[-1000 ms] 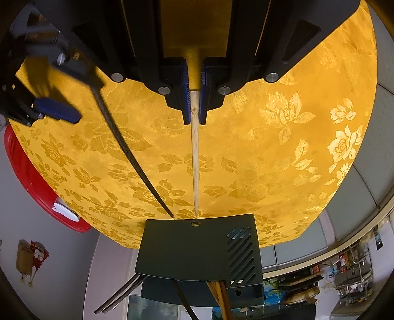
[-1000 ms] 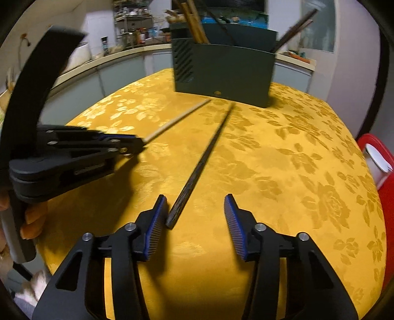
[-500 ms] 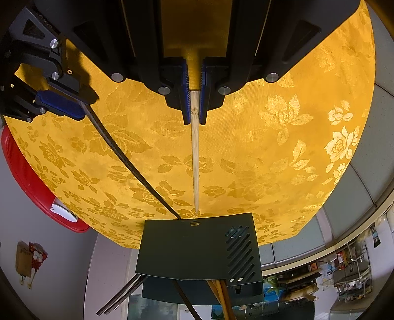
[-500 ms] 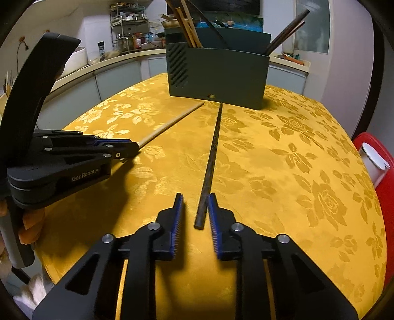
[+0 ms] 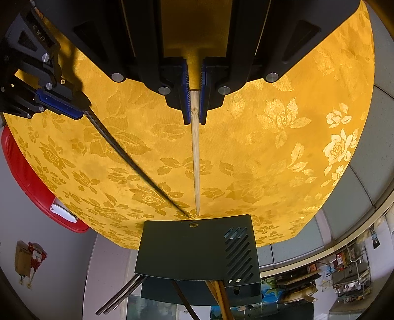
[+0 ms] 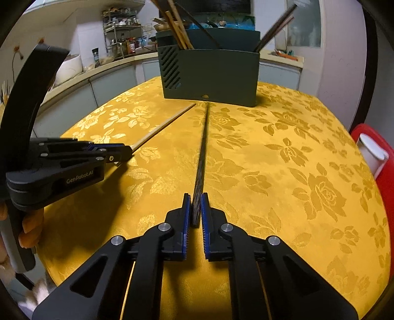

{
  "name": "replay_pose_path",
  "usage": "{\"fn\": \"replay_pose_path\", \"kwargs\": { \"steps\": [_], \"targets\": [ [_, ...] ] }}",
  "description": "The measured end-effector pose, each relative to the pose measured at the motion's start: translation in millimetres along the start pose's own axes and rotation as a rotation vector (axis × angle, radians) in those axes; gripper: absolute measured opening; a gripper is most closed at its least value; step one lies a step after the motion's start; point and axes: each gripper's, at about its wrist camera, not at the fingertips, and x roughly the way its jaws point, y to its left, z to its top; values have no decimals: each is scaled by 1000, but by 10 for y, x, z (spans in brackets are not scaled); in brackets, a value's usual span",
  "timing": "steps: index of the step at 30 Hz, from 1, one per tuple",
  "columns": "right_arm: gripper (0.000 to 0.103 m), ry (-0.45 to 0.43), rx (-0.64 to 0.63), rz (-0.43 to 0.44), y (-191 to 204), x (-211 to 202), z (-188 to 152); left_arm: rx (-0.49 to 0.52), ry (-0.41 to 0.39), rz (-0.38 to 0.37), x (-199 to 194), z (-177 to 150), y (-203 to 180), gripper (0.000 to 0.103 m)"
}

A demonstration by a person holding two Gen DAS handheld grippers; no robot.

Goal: Organize utensils
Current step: 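Lift both chopsticks and carry them toward the green holder with both tools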

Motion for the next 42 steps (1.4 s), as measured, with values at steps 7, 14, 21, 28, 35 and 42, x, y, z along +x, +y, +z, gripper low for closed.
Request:
{"fn": "replay_pose_path", "kwargs": {
  "steps": [7,14,21,28,35,42],
  "targets": [
    [8,-41,67,40,-188,-278,180,-15,-67,11,-257,114,118,7],
    [8,-127,112,62,-420,-681,464,17,-101,44,-505,290,169,7],
    [8,-247,85,50,-477,-1076,767,51,-85,33,-709,473,181,7],
    [8,-296,78,60,-482,-1179,956,82,-59,31,-807,567,150,7],
    [8,-297,75,73,-453,-1147,1033,88,-54,21,-887,644,142,7],
    [8,-302,83,75,-449,-1135,1090,90,11,13,-790,645,142,7]
  ]
}}
